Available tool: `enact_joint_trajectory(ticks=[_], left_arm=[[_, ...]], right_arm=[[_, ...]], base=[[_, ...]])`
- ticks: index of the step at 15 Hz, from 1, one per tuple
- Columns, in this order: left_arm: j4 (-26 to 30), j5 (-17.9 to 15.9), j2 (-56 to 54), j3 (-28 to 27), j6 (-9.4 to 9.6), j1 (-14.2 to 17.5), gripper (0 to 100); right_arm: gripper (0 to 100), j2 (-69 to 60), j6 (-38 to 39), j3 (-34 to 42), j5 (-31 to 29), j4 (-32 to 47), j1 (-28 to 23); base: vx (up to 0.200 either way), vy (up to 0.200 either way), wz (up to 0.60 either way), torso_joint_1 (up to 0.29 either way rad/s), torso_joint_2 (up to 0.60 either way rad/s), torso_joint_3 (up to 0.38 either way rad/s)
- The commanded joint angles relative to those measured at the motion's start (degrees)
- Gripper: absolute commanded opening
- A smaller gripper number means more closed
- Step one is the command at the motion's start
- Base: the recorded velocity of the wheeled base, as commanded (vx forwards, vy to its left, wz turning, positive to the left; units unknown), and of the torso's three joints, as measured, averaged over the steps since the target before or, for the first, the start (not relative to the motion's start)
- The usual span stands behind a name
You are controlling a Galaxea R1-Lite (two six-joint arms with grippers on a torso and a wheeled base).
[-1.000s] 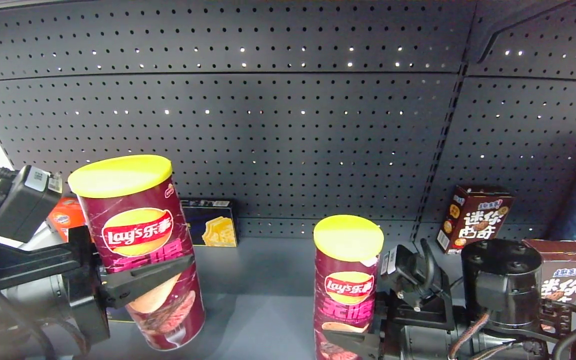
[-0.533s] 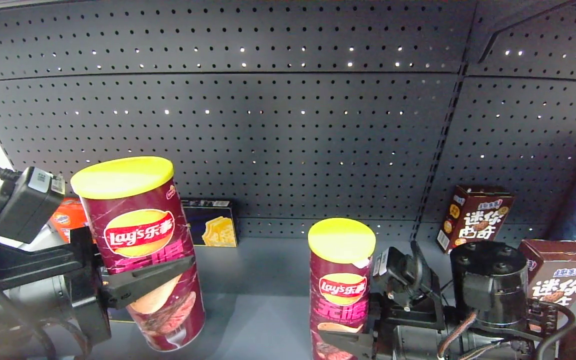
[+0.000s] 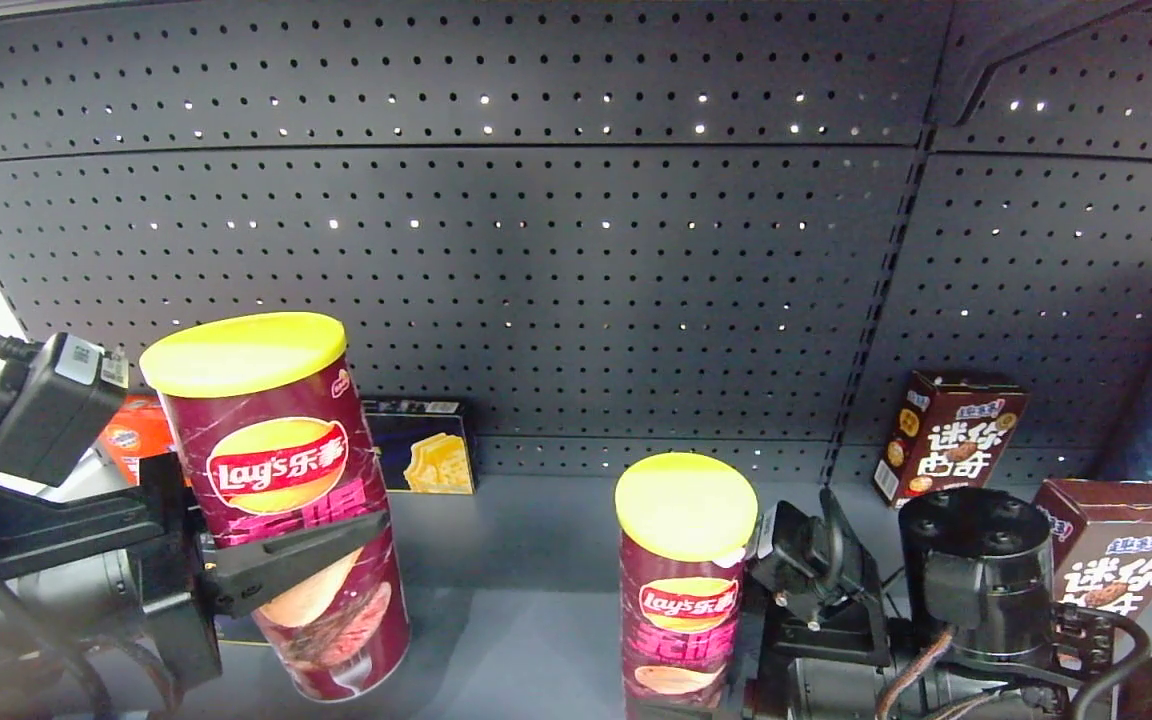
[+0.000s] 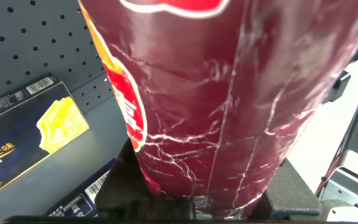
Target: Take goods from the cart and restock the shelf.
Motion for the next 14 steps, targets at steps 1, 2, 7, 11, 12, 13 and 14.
enact_joint_trajectory(ticks=[1, 2, 7, 11, 12, 13, 14], left_arm=[[0.0, 0.1, 0.0, 0.1, 0.01, 0.0, 0], [0.0, 0.0, 0.0, 0.1, 0.01, 0.0, 0], [0.0, 0.0, -0.1, -0.2, 0.01, -0.2, 0], [0.0, 0.0, 0.2, -0.8, 0.01, -0.4, 0], [0.0, 0.0, 0.2, -0.8, 0.01, -0.4, 0], [0.0, 0.0, 0.2, -0.8, 0.01, -0.5, 0], [0.1, 0.0, 0.2, -0.8, 0.01, -0.5, 0]], right_arm=[[100, -0.6, -0.1, 0.6, 0.0, 0.0, -0.1], [100, -1.5, -0.1, 1.5, 0.0, 0.0, -0.3], [100, -10.1, -0.2, 8.4, 0.0, 0.1, -2.8], [100, -17.2, -0.1, 9.1, -2.2, 0.9, -3.0], [100, -19.8, -0.1, 8.5, -4.0, 1.6, -2.8], [100, -21.9, -0.1, 7.7, -4.8, 2.9, -2.7], [100, -26.0, -0.1, 5.9, -8.1, 7.0, -2.4]], base=[[0.0, 0.0, 0.0, 0.0, 0.0, 0.0], [0.0, 0.0, 0.0, 0.0, 0.0, 0.0], [0.0, 0.0, 0.0, 0.0, 0.0, 0.0], [0.0, 0.0, 0.0, 0.0, 0.0, 0.0], [0.0, 0.0, 0.0, 0.0, 0.0, 0.0], [0.0, 0.0, 0.0, 0.0, 0.0, 0.0], [0.0, 0.0, 0.0, 0.0, 0.0, 0.0]])
